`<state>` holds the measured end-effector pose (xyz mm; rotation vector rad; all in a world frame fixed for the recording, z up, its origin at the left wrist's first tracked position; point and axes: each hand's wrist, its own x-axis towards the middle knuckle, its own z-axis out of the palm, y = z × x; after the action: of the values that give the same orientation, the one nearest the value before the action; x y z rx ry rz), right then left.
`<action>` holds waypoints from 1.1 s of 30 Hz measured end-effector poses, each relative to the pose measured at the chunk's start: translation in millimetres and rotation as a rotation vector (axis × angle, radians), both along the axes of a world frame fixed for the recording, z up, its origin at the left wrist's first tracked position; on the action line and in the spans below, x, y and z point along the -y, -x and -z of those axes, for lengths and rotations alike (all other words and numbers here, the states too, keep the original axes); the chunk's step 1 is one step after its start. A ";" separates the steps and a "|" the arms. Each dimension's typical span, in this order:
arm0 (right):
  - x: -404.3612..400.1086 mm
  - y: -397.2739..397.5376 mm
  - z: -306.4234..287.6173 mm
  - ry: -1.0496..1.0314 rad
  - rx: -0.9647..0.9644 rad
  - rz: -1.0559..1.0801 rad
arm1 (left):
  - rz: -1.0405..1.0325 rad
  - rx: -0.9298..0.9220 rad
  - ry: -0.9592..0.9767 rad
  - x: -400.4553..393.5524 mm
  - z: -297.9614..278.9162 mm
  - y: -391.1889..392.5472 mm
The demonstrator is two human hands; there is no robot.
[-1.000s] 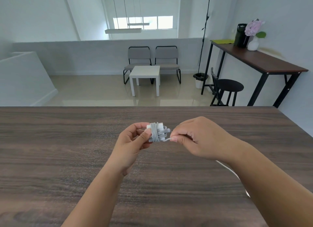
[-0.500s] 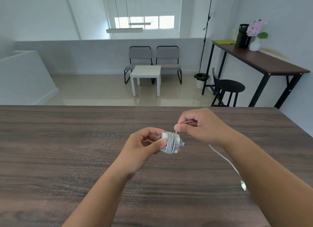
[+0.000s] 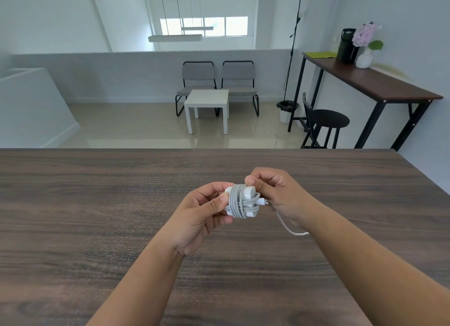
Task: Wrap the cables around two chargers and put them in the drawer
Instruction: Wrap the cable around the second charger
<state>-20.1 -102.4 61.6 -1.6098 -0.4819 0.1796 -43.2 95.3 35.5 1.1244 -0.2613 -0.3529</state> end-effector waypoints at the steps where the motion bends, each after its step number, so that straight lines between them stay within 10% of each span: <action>1: -2.3 1.6 0.8 -0.006 -0.025 0.016 | -0.002 -0.015 0.028 1.4 0.9 -0.3; 9: -10.9 11.6 12.9 0.127 -0.257 0.101 | -0.139 -0.114 0.224 16.4 5.9 0.2; 21: 0.4 23.3 -10.2 1.046 0.482 0.104 | -0.418 0.120 -0.288 6.0 8.2 -10.9; 33: 12.0 5.3 -36.0 0.959 0.538 0.012 | -0.131 0.199 -0.432 -5.0 -2.6 -8.7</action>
<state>-25.4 -114.4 97.6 -2.6223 -0.8755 -0.0590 -34.5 100.3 38.2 1.5986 -0.2927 -0.1832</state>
